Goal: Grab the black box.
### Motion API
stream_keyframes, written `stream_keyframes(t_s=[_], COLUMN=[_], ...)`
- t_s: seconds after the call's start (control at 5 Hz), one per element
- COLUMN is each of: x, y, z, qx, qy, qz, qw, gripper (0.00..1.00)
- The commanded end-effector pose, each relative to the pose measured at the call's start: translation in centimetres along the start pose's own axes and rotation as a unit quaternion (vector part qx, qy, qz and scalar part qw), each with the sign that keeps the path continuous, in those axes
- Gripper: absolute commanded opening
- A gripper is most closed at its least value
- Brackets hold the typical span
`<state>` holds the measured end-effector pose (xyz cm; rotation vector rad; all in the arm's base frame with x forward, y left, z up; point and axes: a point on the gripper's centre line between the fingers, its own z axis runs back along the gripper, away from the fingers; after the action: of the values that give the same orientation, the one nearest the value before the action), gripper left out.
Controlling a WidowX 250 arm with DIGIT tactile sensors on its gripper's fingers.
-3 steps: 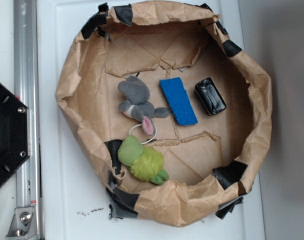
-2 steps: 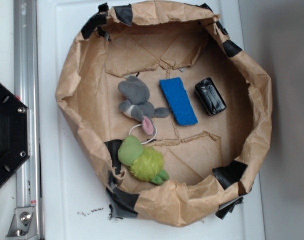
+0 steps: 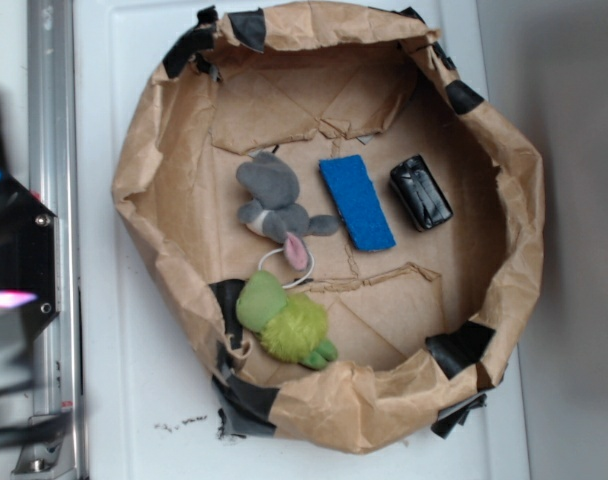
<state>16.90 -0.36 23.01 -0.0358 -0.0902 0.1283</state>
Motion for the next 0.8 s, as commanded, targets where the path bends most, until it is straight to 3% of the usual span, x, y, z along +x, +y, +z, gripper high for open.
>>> stream_keyframes(t_s=[0.0, 0.2, 0.4, 0.6], x=[7.1, 8.8, 12.4, 13.2], y=[1.7, 2.2, 2.2, 2.5], z=[-1.9, -4.0, -7.0, -8.7], qx=[0.038, 0.027, 0.055, 0.056], qy=[-0.029, -0.026, -0.089, -0.128], qz=[-0.043, -0.167, -0.288, -0.404], qw=[0.998, 0.985, 0.952, 0.904], gripper=[1.00, 1.00, 1.00, 1.00])
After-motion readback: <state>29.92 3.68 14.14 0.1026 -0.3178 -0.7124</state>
